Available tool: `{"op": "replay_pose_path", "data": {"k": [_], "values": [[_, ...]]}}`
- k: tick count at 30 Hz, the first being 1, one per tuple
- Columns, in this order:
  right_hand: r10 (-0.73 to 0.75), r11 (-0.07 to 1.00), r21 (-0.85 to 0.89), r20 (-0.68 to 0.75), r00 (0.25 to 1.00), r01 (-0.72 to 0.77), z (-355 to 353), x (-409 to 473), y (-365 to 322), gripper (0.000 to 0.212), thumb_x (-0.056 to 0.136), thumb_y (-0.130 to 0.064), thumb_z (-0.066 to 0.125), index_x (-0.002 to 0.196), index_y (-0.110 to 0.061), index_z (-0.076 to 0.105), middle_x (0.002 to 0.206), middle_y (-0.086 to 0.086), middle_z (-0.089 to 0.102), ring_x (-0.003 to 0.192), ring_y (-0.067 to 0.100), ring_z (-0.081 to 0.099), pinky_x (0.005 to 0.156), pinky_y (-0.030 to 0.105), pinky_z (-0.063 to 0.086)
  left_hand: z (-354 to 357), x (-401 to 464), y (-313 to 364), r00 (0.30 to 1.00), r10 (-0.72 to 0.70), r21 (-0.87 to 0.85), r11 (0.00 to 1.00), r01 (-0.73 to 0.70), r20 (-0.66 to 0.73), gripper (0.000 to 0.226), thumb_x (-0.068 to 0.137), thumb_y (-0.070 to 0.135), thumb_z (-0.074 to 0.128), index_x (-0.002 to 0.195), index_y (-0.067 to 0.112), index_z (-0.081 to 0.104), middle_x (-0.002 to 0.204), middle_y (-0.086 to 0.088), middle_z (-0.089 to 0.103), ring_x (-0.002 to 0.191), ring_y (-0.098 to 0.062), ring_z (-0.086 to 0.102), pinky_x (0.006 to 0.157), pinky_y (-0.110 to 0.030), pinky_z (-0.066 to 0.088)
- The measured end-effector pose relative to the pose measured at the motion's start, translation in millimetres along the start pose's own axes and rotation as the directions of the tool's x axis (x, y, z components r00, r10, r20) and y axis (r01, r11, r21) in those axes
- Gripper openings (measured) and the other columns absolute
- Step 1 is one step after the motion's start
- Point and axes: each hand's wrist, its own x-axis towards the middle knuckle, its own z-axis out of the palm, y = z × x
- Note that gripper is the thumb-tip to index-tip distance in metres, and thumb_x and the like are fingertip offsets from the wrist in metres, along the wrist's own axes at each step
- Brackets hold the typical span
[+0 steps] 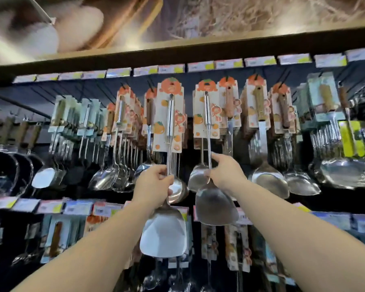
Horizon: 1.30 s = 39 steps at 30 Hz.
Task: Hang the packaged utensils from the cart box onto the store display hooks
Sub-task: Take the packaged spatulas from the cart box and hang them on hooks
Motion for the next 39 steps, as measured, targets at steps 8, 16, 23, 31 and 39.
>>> {"op": "replay_pose_path", "data": {"k": [8,16,23,31,39], "values": [[0.008,0.999,0.045,-0.051,0.999,-0.006,17,70,-11,0.065,0.088,-0.01,0.065,0.146,-0.025,0.039,0.129,0.003,0.062,0.093,0.02,0.062,0.077,0.028,0.045,7,62,-19,0.998,0.059,-0.097,0.994,-0.059,-0.009,0.032,0.086,0.014,0.062,0.069,0.04,0.055,0.069,-0.009,0.071,0.071,-0.032,0.07,0.07,-0.054,0.057],[-0.013,0.999,0.048,-0.101,0.995,0.018,26,114,-16,0.054,0.087,-0.015,0.066,0.138,-0.026,0.049,0.12,0.003,0.068,0.107,0.023,0.064,0.095,0.036,0.049,18,102,-43,0.996,0.081,-0.165,0.983,-0.074,0.038,0.031,0.088,0.017,0.064,0.118,0.023,0.061,0.072,-0.003,0.069,0.062,-0.018,0.07,0.067,-0.043,0.058],[0.024,0.998,0.052,-0.043,0.999,-0.022,37,123,-10,0.065,0.089,-0.002,0.063,0.146,-0.016,0.037,0.128,0.01,0.062,0.066,0.006,0.058,0.052,0.016,0.041,24,115,-55,0.994,0.09,-0.186,0.979,-0.078,0.058,0.04,0.088,0.016,0.065,0.127,0.017,0.055,0.074,-0.002,0.068,0.06,-0.016,0.069,0.066,-0.042,0.059],[-0.076,0.993,-0.105,-0.23,0.97,0.053,47,111,-2,0.058,0.09,-0.035,0.063,0.142,-0.021,0.041,0.131,0.002,0.059,0.115,0.023,0.057,0.092,0.035,0.045,30,121,-59,0.994,0.078,-0.226,0.972,-0.06,0.071,0.04,0.088,0.015,0.065,0.127,0.016,0.055,0.076,-0.005,0.068,0.065,-0.022,0.071,0.068,-0.042,0.059],[-0.109,0.912,0.402,0.037,0.993,0.085,67,76,-17,0.019,0.088,-0.034,0.066,0.096,-0.019,0.074,0.079,-0.001,0.07,0.07,0.015,0.064,0.056,0.028,0.051,51,111,-46,0.984,0.155,-0.203,0.97,-0.133,0.094,0.036,0.083,0.017,0.07,0.063,0.048,0.069,0.078,-0.021,0.069,0.075,-0.04,0.068,0.073,-0.059,0.055]]}}
